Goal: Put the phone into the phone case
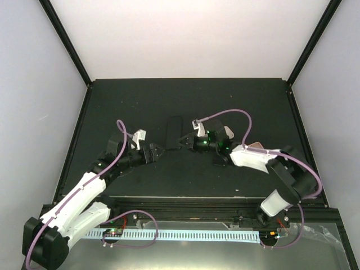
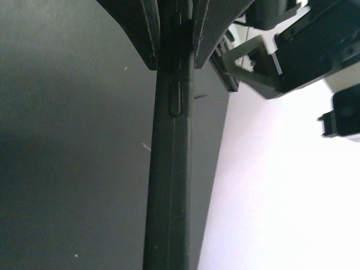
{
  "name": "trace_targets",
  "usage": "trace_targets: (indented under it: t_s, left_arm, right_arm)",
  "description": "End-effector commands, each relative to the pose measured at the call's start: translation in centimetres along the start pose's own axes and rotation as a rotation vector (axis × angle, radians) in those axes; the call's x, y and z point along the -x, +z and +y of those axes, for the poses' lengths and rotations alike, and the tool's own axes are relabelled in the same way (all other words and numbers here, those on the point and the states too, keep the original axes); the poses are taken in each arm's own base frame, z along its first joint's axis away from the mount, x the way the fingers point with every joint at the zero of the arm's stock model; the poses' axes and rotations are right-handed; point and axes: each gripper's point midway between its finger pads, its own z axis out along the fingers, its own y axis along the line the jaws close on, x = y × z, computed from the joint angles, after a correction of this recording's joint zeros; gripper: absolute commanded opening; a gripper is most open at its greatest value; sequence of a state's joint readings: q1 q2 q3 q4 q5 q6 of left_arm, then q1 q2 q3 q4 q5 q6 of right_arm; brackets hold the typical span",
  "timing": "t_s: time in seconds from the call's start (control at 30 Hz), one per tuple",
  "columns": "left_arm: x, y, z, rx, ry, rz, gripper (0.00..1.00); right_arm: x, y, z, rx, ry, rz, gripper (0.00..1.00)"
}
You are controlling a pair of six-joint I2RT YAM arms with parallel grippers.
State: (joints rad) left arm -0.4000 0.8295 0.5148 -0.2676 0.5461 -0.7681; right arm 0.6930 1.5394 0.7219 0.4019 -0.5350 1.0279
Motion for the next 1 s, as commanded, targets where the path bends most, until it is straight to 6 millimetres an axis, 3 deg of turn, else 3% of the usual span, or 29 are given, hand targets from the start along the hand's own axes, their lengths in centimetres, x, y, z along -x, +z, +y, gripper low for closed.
trace_targets:
  t_s: [0.0, 0.27, 0.5, 0.8, 0.97]
  left_arm:
    - [1.1, -0.9, 1.8, 0.137, 0.002, -0.048, 0.99]
    - [0.7, -0.7, 3.7, 0.198, -0.043, -0.029, 0.99]
    - [0.9, -1.1, 5.1, 0.241, -0.078, -0.051, 0.99]
    - [1.3, -1.2, 4.9, 0.231, -0.113, -0.074, 0.99]
    - [1.1, -1.3, 5.7, 0.264, -0.136, -0.08, 0.99]
  right_arm:
    - [1.0, 2.4, -0.3, 0.001, -0.045, 0.049, 0.01]
    - [1.1, 5.7, -3.6, -0.055, 0.004, 0.112, 0.02]
    - [0.9, 5.7, -5.5, -0.1, 0.029, 0.118, 0.11]
    - [1.0, 5.4, -8.0, -0.185, 0.064, 0.113, 0.16]
    - [1.1, 4.7, -8.7, -0.234, 0.077, 0.109, 0.32]
